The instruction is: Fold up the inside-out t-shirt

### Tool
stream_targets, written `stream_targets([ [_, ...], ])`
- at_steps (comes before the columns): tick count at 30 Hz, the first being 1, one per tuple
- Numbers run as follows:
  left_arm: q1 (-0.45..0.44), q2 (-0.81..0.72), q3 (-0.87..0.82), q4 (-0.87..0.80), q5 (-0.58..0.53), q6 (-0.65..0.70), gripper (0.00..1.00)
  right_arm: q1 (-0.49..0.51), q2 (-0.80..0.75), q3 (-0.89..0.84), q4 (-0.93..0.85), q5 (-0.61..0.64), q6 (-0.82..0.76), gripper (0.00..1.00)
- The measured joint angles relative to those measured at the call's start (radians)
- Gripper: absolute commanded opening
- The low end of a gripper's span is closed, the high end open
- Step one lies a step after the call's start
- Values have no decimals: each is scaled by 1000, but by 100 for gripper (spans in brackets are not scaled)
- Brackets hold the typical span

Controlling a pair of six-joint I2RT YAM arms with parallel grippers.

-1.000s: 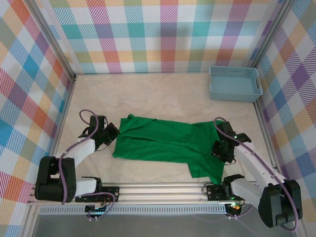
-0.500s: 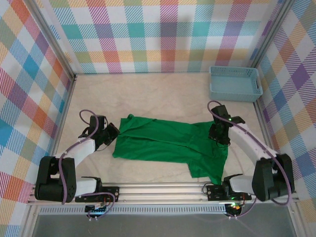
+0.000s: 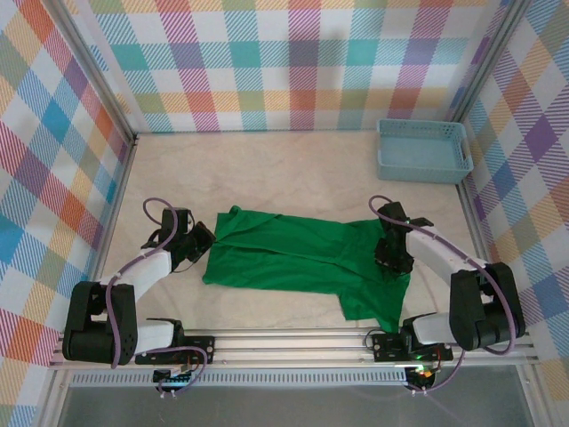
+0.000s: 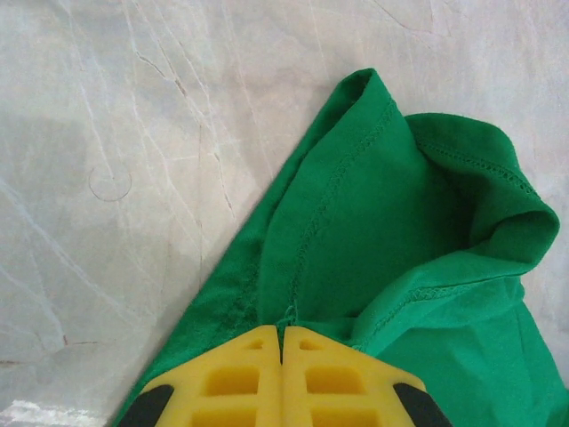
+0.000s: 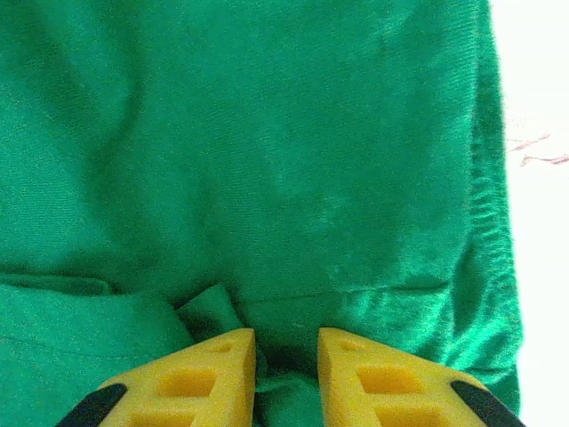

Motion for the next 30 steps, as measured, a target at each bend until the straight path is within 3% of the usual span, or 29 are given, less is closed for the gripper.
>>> stream_targets([
  [6,0,0,0,0,0,0,0,0,4,0,24,-26,0,33],
  [19,0,0,0,0,0,0,0,0,3,4,29,-38,-17,1],
  [30,0,4,18,-27,0,4,0,0,-145,126,-60,43,-55,0],
])
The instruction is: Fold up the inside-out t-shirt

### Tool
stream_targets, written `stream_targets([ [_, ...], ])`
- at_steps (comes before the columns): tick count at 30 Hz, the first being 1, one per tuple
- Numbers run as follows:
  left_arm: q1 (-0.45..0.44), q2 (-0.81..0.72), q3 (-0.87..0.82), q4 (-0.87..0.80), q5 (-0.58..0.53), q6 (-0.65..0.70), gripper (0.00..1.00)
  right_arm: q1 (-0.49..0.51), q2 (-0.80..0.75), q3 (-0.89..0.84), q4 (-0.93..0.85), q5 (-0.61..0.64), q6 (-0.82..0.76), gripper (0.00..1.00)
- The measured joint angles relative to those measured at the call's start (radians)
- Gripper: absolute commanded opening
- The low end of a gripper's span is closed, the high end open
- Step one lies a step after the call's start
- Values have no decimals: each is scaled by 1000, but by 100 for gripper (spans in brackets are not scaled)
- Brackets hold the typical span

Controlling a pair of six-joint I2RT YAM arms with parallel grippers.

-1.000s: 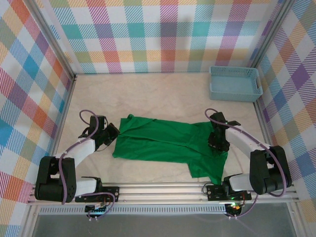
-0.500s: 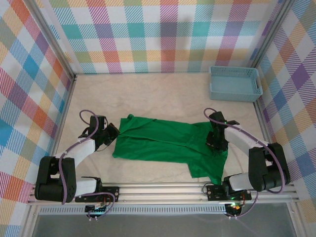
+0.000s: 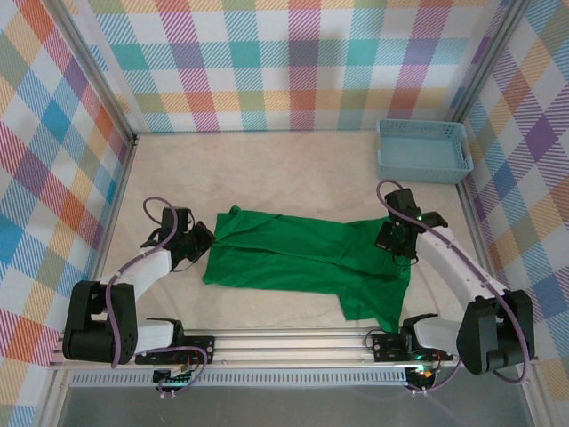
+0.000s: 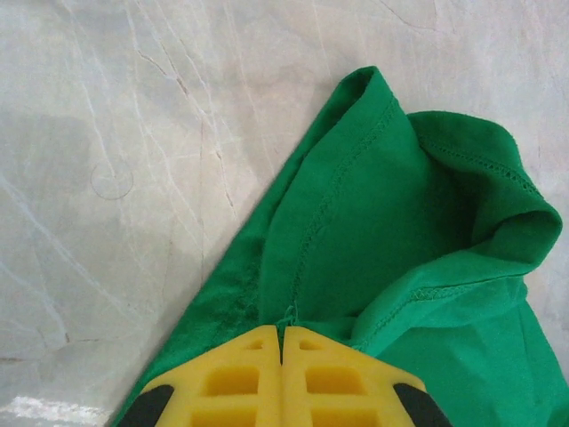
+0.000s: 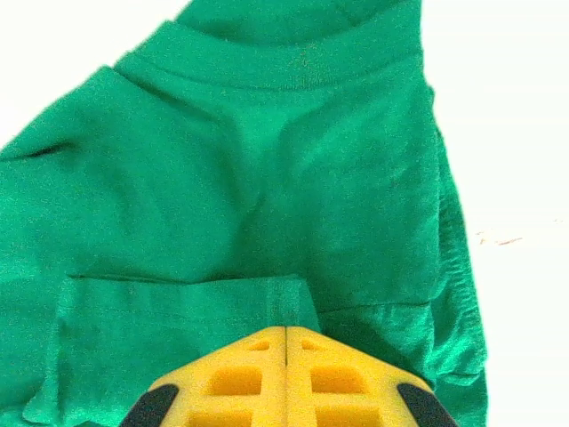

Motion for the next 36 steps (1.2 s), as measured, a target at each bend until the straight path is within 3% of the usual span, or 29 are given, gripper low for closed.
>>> stream_targets([
  [5,0,0,94,-60,-1,7,0,-16,-8,120,-21,30,-57,0],
  [10,2,68,325,-111,-14,16,0,-49,73,402,31,30,-143,0],
  [15,15,218,601,-134,-18,22,0,-95,258,679,148,-18,-217,0],
  [25,55,630,1067,-153,19,34,0,-166,782,1273,225,-153,-311,0],
  [31,85,779,1109,-125,65,30,0,-172,1008,1569,218,-233,-343,0],
  [36,111,854,1127,-100,110,30,0,-172,1074,1633,204,-264,-360,0],
])
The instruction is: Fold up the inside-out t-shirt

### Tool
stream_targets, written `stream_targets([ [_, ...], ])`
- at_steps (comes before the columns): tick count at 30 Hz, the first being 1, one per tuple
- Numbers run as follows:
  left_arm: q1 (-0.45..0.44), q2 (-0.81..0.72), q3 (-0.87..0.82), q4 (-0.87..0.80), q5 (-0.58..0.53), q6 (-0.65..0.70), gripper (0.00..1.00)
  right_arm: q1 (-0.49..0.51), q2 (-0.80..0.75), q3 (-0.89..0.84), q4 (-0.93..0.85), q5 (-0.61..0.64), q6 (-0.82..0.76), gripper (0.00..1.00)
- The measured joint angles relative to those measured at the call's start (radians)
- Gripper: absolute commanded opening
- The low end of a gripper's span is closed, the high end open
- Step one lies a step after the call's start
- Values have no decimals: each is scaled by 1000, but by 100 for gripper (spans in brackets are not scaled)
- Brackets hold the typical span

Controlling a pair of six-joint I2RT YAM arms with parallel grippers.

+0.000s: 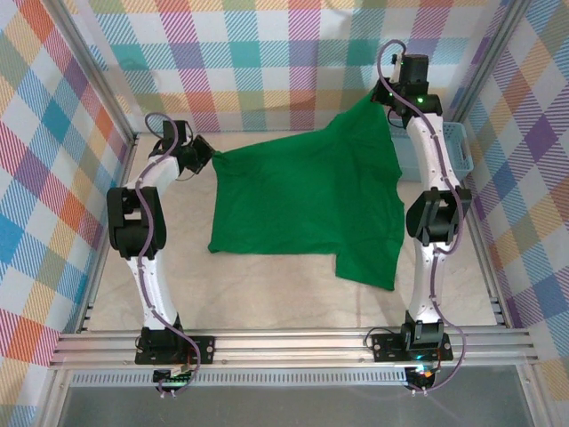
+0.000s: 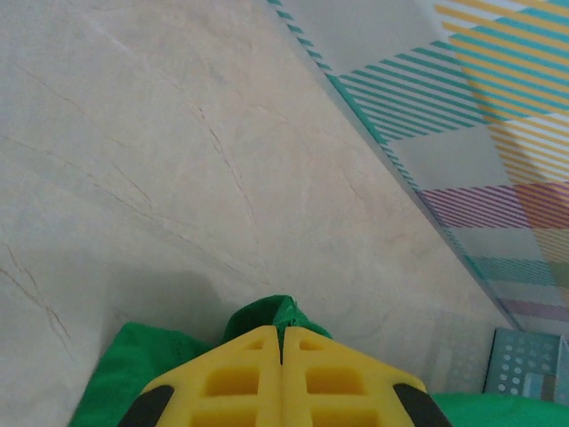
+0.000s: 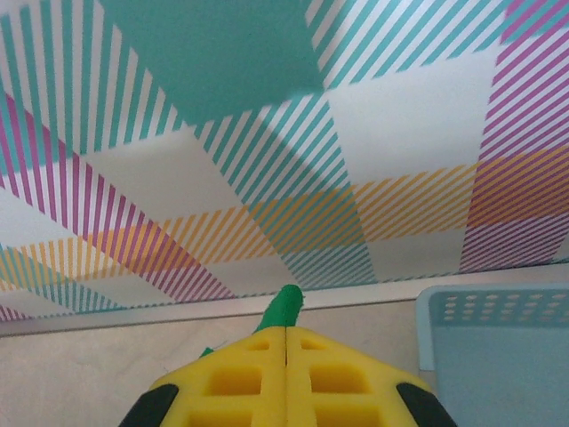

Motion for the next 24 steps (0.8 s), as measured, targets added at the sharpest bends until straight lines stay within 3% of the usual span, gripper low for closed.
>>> stream_targets([
  [4,9,35,55,-1,33,19,0,1,-2,-19,1,-25,-13,0],
  [9,9,28,76,-1,55,50,0,2,-92,-245,50,-64,-28,0],
  [13,10,-25,-9,0,48,74,0,3,-216,-489,103,-87,-31,0],
  [16,22,-106,-114,0,41,75,0,10,-279,-570,138,-97,-31,0],
  [21,72,-167,-156,8,41,75,0,24,-267,-506,194,-105,-35,0],
  [24,92,-177,-156,9,30,76,0,29,-163,-328,195,-113,-36,0],
])
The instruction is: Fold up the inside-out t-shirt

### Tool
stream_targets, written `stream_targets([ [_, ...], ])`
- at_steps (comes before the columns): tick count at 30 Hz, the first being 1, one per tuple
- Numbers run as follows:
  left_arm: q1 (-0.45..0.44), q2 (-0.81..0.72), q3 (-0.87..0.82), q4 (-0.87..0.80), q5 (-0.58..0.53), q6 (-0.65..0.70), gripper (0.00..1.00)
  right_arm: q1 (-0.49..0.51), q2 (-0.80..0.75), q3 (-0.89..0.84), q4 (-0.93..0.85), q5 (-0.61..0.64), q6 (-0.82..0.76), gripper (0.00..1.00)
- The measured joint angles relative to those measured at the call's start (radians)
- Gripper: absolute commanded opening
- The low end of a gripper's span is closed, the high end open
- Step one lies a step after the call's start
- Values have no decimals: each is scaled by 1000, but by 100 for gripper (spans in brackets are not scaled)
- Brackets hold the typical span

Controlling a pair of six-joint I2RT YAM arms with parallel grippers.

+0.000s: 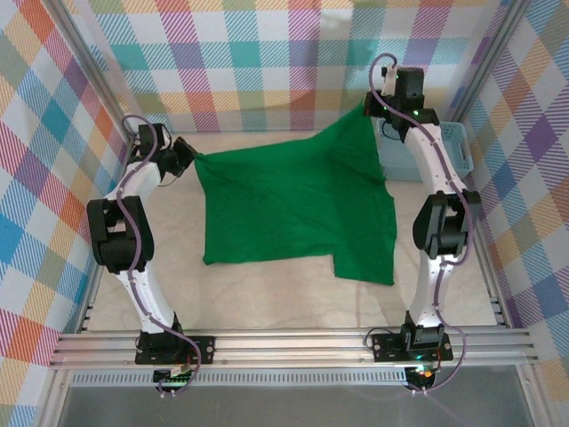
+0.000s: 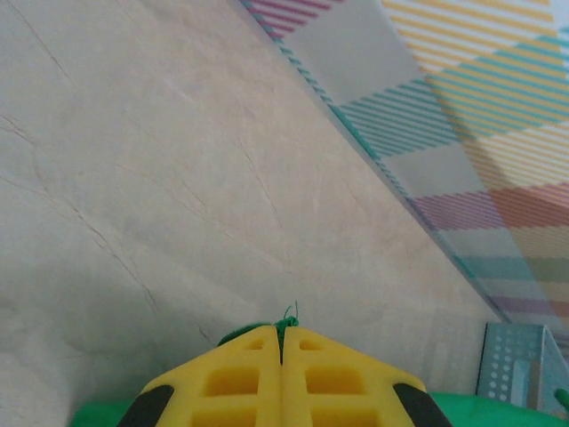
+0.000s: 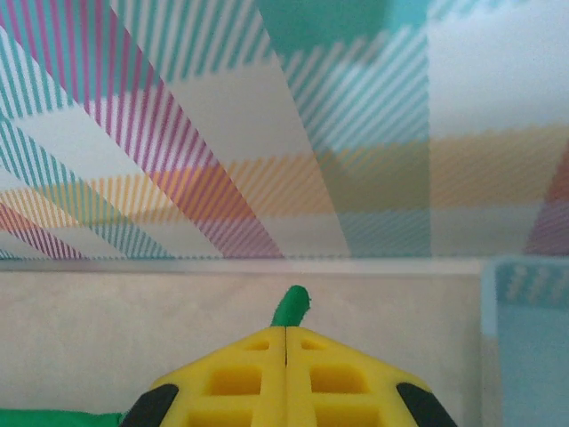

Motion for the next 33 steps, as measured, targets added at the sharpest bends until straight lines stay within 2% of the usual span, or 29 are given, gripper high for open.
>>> stream_targets([
  [3,14,-2,3,-5,-8,1,0,7,116,172,-8,-11,-7,0],
  [7,21,19,53,-29,-8,8,0,14,241,305,-11,-32,-19,0],
  [15,21,95,113,-40,-17,27,0,21,378,369,-6,-67,-25,0],
  [20,21,118,118,-67,-24,37,0,21,392,382,-21,-70,-29,0],
  [22,21,118,118,-65,-24,41,0,21,369,344,-15,-67,-34,0],
  [26,21,117,98,-58,-23,48,0,21,219,103,0,-65,-43,0],
  [33,22,72,-69,-15,-23,48,0,21,-68,-298,106,-54,-43,0],
])
